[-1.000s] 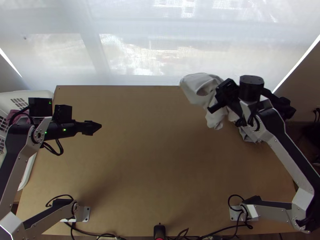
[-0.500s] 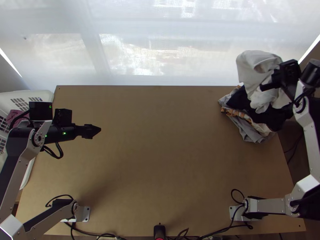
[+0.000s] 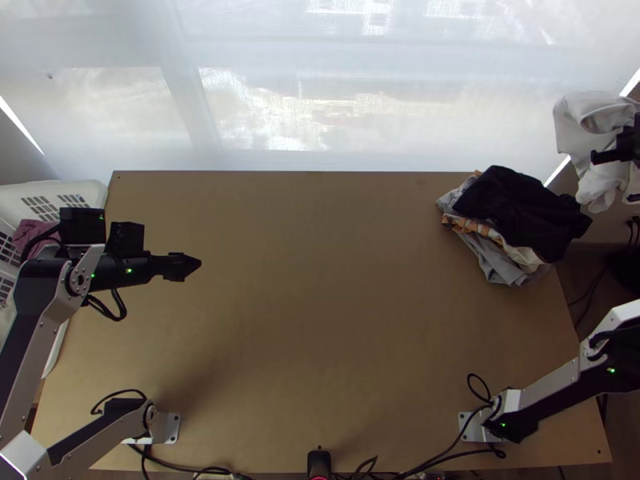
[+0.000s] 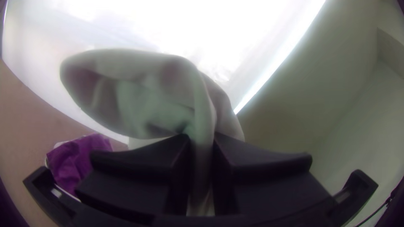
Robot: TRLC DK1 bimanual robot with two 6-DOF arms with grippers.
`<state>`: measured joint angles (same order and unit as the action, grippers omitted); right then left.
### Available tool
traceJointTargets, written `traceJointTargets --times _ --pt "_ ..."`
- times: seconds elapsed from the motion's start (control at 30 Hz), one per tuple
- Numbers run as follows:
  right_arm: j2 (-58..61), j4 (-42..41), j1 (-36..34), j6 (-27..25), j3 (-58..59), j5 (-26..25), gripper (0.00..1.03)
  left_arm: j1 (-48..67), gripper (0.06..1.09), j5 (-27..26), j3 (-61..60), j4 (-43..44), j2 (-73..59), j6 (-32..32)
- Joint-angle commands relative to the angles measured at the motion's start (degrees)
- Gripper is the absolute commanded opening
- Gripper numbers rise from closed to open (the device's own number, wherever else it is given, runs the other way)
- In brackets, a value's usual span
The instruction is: Fold the t-shirt
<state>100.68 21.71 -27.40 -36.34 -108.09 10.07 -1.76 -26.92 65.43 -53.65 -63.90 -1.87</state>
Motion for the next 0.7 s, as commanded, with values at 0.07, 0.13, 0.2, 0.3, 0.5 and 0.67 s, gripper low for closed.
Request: traceJointTargets --times 0.07,0.13,0.2,0.3,0.5,0.67 --pt "2.0 -0.7 3.8 -1.9 13.6 0.7 0.03 -1.4 1.03 0.0 -1.1 0.1 0.4 0.1" --pt "0.8 -1.9 5.9 -1.5 19.1 0.6 0.03 -1.8 1.03 0.0 -1.4 0.0 0.8 0.3" --pt "-0.8 -2.0 8.7 -1.4 24.0 0.4 0.03 -2.7 1.03 -0.1 -1.6 -0.1 1.1 0.6" --pt "-3.3 -2.4 12.6 -1.5 30.0 0.0 0.03 -3.6 1.03 -0.1 -2.0 -0.1 1.1 1.2" --pt "-6.9 -2.2 16.4 -1.3 38.0 -0.8 0.03 -3.9 1.03 -0.2 -2.0 0.0 1.1 1.2" --pt "-10.1 -2.2 16.7 -2.3 43.8 -2.3 0.03 -3.9 1.03 -0.3 -2.1 0.1 1.1 1.2"
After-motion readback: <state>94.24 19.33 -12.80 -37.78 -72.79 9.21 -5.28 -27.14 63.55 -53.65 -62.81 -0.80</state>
